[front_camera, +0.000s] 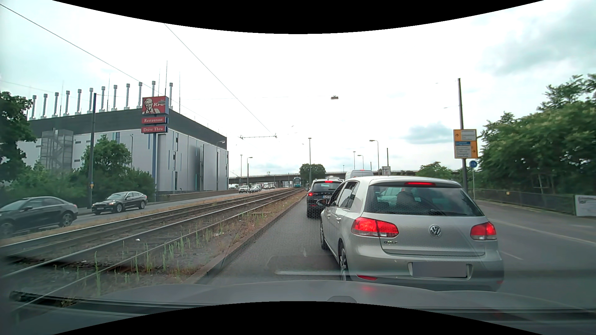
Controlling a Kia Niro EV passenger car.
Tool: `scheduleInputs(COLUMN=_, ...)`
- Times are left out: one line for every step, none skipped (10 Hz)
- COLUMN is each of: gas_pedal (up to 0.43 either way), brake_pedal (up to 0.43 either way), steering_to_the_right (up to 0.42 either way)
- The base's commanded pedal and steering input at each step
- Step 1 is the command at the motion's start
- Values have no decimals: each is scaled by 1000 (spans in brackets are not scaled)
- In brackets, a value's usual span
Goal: Follow the waypoints while adhering to traffic rules and regulations
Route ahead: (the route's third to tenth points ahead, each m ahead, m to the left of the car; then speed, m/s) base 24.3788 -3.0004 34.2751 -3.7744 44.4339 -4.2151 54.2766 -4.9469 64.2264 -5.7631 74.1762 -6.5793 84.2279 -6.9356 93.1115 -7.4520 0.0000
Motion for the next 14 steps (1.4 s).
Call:
scheduleInputs(gas_pedal=0, brake_pedal=244, steering_to_the_right=1)
scheduleInputs(gas_pedal=0, brake_pedal=244, steering_to_the_right=1)
scheduleInputs(gas_pedal=0, brake_pedal=244, steering_to_the_right=1)
scheduleInputs(gas_pedal=0, brake_pedal=244, steering_to_the_right=1)
scheduleInputs(gas_pedal=0, brake_pedal=244, steering_to_the_right=1)
scheduleInputs(gas_pedal=0, brake_pedal=244, steering_to_the_right=1)
scheduleInputs(gas_pedal=0, brake_pedal=244, steering_to_the_right=1)
scheduleInputs(gas_pedal=0, brake_pedal=244, steering_to_the_right=1)
scheduleInputs(gas_pedal=0, brake_pedal=244, steering_to_the_right=1)
scheduleInputs(gas_pedal=0, brake_pedal=244, steering_to_the_right=1)
scheduleInputs(gas_pedal=0, brake_pedal=244, steering_to_the_right=1)
scheduleInputs(gas_pedal=0, brake_pedal=244, steering_to_the_right=1)
scheduleInputs(gas_pedal=0, brake_pedal=244, steering_to_the_right=1)
scheduleInputs(gas_pedal=0, brake_pedal=244, steering_to_the_right=1)
